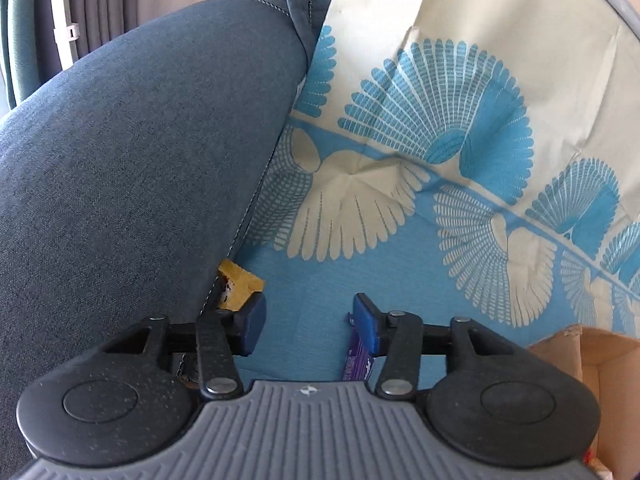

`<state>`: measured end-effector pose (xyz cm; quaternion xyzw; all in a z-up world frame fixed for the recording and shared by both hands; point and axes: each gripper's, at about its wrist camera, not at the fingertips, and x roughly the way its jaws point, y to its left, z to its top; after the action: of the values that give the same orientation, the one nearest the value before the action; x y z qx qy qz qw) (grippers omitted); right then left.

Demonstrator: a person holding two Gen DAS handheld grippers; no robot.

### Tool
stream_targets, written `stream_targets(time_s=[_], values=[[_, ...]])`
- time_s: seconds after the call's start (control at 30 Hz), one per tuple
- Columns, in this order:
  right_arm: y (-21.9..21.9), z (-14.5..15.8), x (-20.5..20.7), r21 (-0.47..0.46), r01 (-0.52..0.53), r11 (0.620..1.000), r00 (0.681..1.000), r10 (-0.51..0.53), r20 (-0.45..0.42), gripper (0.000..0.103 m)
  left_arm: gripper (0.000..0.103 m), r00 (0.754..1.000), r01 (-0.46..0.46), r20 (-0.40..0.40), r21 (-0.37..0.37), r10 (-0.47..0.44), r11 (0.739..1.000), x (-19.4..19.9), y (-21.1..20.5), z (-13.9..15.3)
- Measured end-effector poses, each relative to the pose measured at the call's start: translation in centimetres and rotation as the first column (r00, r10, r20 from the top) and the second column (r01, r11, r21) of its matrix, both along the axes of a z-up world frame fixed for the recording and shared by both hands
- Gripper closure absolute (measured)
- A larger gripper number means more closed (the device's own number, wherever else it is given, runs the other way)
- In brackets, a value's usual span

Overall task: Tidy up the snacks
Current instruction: 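Grasp the purple bar with the right tool while the left tool grasps the yellow bar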

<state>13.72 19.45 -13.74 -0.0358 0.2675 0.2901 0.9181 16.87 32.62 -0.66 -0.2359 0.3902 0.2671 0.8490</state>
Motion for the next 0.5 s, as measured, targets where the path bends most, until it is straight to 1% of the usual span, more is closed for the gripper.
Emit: stream_targets(time_s=[0.1, 0.13, 0.17, 0.2, 0.23, 0.27, 0.33, 0.4, 0.47, 0.5], values=[[0.8, -1.0, 0.6, -0.023, -0.028, 0.999, 0.999, 0.028, -0.021, 0.041, 0.048, 1.0, -0.008, -0.014, 0.04, 0.008, 0.999, -0.1, 0.1, 0.1], [1.0, -1.3, 0.7, -0.033, -0.049, 0.998, 0.998, 0.048, -0.031, 0.042, 0.048, 1.0, -0.01, -0.016, 0.042, 0.011, 0.999, -0.1, 0.2, 0.1], [1.2, -1.5, 0.8, -0.042, -0.065, 0.997, 0.997, 0.063, -0.039, 0.049, 0.048, 1.0, -0.011, -0.018, 0.039, 0.011, 0.999, -0.1, 0.3, 0.0], [1.3, -1.6, 0.7, -0.051, -0.07, 0.996, 0.997, 0.069, -0.03, 0.065, 0.048, 1.0, -0.008, -0.023, 0.034, 0.009, 0.999, -0.2, 0.4, -0.1], [1.3, -1.6, 0.6, -0.059, -0.073, 0.996, 0.997, 0.072, -0.015, 0.074, 0.048, 1.0, -0.004, -0.028, 0.032, 0.005, 0.999, -0.1, 0.3, -0.2], [1.1, -1.6, 0.5, -0.062, -0.075, 0.995, 0.997, 0.075, -0.01, 0.074, 0.047, 0.999, 0.002, -0.034, 0.031, -0.001, 1.0, -0.1, 0.3, -0.4], [0.2, -1.5, 0.2, -0.053, -0.047, 0.997, 0.999, 0.048, 0.011, 0.076, 0.044, 0.999, 0.012, -0.046, 0.031, -0.01, 0.999, 0.1, 0.1, -0.7], [-1.1, -1.4, -0.5, -0.049, -0.007, 0.999, 0.999, 0.009, 0.037, 0.076, 0.036, 0.998, 0.016, -0.061, 0.036, -0.014, 0.999, 0.5, -0.2, -1.2], [-2.5, -1.4, -1.7, -0.039, 0.025, 0.999, 0.998, -0.022, 0.058, 0.076, 0.034, 0.996, 0.021, -0.089, 0.065, -0.015, 0.998, 0.9, -0.7, -1.7], [-3.3, -1.5, -2.4, -0.036, 0.033, 0.999, 0.997, -0.03, 0.076, 0.076, 0.032, 0.994, 0.029, -0.111, 0.093, -0.018, 0.995, 1.3, -1.1, -2.0]])
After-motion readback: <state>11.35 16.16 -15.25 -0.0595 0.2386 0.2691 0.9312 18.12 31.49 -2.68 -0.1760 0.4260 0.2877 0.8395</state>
